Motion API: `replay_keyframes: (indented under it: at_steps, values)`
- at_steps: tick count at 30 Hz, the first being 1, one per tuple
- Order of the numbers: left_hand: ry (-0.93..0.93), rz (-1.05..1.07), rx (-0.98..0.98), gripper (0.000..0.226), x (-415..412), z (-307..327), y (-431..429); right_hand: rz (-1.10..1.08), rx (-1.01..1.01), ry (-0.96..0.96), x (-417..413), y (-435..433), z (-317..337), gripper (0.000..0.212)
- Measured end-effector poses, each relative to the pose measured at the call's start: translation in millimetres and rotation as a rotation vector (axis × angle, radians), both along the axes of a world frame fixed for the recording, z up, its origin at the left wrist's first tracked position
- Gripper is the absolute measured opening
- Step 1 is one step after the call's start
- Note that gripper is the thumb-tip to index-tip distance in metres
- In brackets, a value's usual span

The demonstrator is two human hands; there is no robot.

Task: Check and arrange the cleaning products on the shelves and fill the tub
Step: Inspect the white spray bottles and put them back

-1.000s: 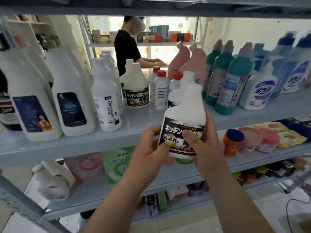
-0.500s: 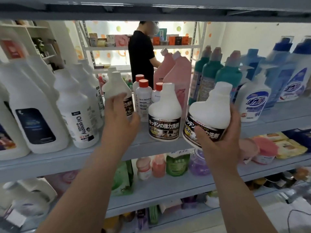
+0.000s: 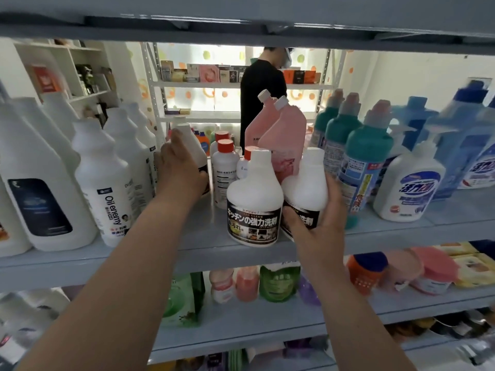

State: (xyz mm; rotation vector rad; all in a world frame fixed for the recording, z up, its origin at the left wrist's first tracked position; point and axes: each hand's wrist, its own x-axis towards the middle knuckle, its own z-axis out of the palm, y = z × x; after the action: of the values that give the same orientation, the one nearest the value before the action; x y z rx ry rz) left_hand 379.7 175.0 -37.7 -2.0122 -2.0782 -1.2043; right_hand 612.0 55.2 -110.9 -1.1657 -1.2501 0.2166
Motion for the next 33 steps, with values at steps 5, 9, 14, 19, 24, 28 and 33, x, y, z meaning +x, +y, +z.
replay_keyframes:
  at_steps: [5,9,14,19,24,28,33]
  values:
    - [0.002,0.013,-0.026,0.105,-3.2,0.6,-0.6,-0.016,-0.001,-0.01,-0.1,7.8,-1.5,0.086]
    - [-0.018,0.0,-0.104,0.084,-8.7,-2.7,4.3,-0.023,0.008,-0.028,-3.6,12.0,0.8,0.08]
    - [-0.18,-0.039,-0.102,0.082,-12.3,-7.3,-6.7,-0.025,-0.011,-0.05,-10.4,13.6,3.4,0.072]
    - [-0.121,-0.026,-0.031,0.08,-10.0,-15.7,-40.1,-0.017,-0.025,-0.022,-15.2,11.9,5.4,0.07]
    - [-0.383,-0.088,0.009,0.078,-11.2,-31.2,-69.1,-0.054,-0.057,-0.104,-20.8,3.1,4.4,0.097]
    - [-0.488,-0.157,-0.062,0.081,-16.0,-39.7,-78.0,-0.058,-0.09,-0.138,-32.2,-7.3,4.4,0.103]
    - [-0.431,-0.192,-0.09,0.085,-16.4,-40.2,-98.7,-0.021,-0.211,-0.147,-43.7,-28.5,-3.6,0.099]
